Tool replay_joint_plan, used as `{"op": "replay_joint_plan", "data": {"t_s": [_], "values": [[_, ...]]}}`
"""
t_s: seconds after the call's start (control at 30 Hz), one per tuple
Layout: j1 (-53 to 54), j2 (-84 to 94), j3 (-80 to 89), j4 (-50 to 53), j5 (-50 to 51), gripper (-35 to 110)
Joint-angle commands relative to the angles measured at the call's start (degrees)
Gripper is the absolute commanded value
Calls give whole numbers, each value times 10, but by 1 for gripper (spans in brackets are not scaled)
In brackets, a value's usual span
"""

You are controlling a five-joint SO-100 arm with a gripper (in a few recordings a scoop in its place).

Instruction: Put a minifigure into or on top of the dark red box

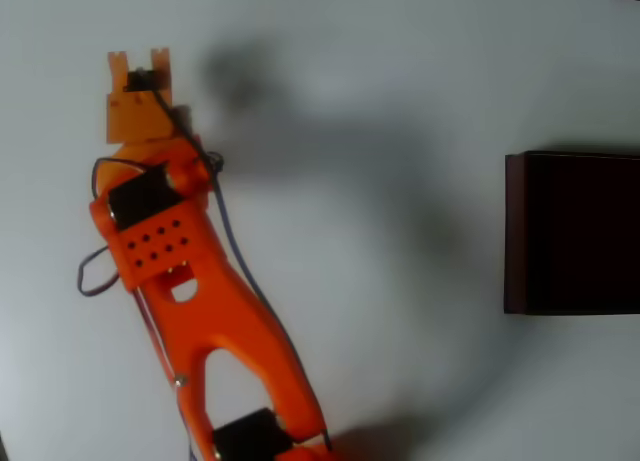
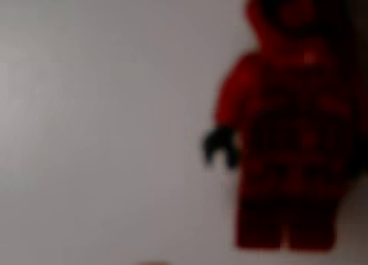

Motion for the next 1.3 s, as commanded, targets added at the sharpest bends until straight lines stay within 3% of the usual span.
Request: {"op": "replay_joint_plan", "data": {"t_s": [0.0, 1.27], "values": [[0, 7, -17, -4, -3, 18], [4, -48, -45, -19, -1, 10]]}}
